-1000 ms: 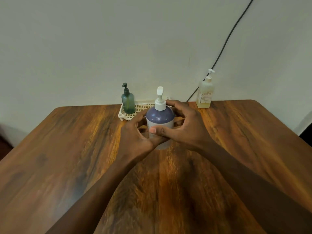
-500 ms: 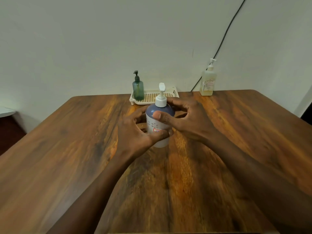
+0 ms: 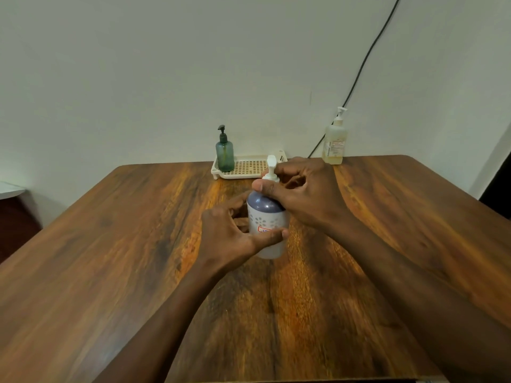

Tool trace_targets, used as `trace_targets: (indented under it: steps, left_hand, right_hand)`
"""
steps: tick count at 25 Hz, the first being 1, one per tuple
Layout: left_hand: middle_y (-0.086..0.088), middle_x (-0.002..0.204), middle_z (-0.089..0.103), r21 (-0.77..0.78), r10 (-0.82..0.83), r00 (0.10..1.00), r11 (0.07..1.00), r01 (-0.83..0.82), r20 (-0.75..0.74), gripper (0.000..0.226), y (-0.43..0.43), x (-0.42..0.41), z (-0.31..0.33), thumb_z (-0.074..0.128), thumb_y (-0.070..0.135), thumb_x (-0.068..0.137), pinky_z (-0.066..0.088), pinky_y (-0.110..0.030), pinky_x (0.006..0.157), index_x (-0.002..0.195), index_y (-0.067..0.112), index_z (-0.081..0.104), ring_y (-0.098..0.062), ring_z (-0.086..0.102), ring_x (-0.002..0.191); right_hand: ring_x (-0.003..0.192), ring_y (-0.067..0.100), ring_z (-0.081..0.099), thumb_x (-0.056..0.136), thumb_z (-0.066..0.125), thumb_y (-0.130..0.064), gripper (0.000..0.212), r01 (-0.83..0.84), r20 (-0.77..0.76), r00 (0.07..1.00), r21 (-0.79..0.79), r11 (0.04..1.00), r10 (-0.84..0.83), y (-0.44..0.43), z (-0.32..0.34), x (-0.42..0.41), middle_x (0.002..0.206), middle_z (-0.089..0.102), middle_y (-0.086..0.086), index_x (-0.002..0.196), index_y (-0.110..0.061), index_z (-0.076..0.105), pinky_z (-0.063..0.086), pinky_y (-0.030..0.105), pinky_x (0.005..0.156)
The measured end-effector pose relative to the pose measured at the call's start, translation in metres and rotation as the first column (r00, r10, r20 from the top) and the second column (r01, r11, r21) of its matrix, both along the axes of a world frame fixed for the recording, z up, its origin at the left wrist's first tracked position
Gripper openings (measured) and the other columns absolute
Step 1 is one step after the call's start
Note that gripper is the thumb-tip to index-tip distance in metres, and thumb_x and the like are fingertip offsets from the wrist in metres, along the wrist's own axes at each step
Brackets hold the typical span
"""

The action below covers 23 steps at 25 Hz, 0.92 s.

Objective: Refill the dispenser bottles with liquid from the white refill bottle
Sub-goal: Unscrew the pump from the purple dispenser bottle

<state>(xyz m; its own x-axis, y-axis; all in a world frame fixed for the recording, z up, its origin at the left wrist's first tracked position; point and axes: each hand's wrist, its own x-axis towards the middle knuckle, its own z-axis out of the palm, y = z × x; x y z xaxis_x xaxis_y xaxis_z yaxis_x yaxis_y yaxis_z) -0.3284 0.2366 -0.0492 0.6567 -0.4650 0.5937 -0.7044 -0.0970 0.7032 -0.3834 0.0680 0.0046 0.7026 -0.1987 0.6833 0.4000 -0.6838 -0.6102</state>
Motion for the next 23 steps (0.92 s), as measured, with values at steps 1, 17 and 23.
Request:
trace_targets:
  steps: [1, 17, 23]
  left_hand:
    - [0.028, 0.106, 0.069, 0.010, -0.018, 1.000, 1.000, 0.018, 0.003, 0.067, 0.002, 0.003, 0.000, 0.090, 0.052, 0.064, 0.055, -0.011, 0.072, 0.123, 0.036, 0.063, 0.008, 0.068, 0.097]
    - [0.030, 0.107, 0.062, 0.092, 0.028, 1.000, 0.995, -0.027, -0.009, 0.064, 0.035, 0.016, -0.014, 0.093, 0.026, 0.072, 0.049, -0.004, 0.076, 0.127, 0.028, 0.061, 0.022, 0.059, 0.098]
    - [0.019, 0.113, 0.070, 0.088, 0.044, 0.999, 0.995, -0.042, -0.021, 0.068, 0.044, 0.022, -0.023, 0.094, 0.032, 0.070, 0.055, -0.012, 0.079, 0.131, 0.025, 0.065, 0.011, 0.065, 0.102]
  right_hand:
    - [0.074, 0.005, 0.069, 0.081, 0.085, -0.034, 0.012, -0.017, 0.004, 1.000, -0.023, 1.000, 0.017, -0.001, -0.002, 0.003, 0.079, 0.074, -0.012, 0.088, -0.025, 0.080, 0.055, 0.026, 0.062]
    - [0.071, 0.008, 0.067, 0.075, 0.086, -0.047, 0.037, -0.045, -0.200, 0.979, -0.017, 0.999, 0.041, 0.021, -0.015, 0.022, 0.082, 0.074, -0.006, 0.096, -0.018, 0.076, 0.055, 0.026, 0.061]
    - [0.123, -0.003, 0.059, 0.090, 0.077, -0.023, 0.069, -0.292, -0.342, 0.875, 0.189, 0.938, 0.341, 0.019, -0.013, 0.012, 0.138, 0.063, -0.004, 0.151, -0.023, 0.046, 0.054, 0.020, 0.093]
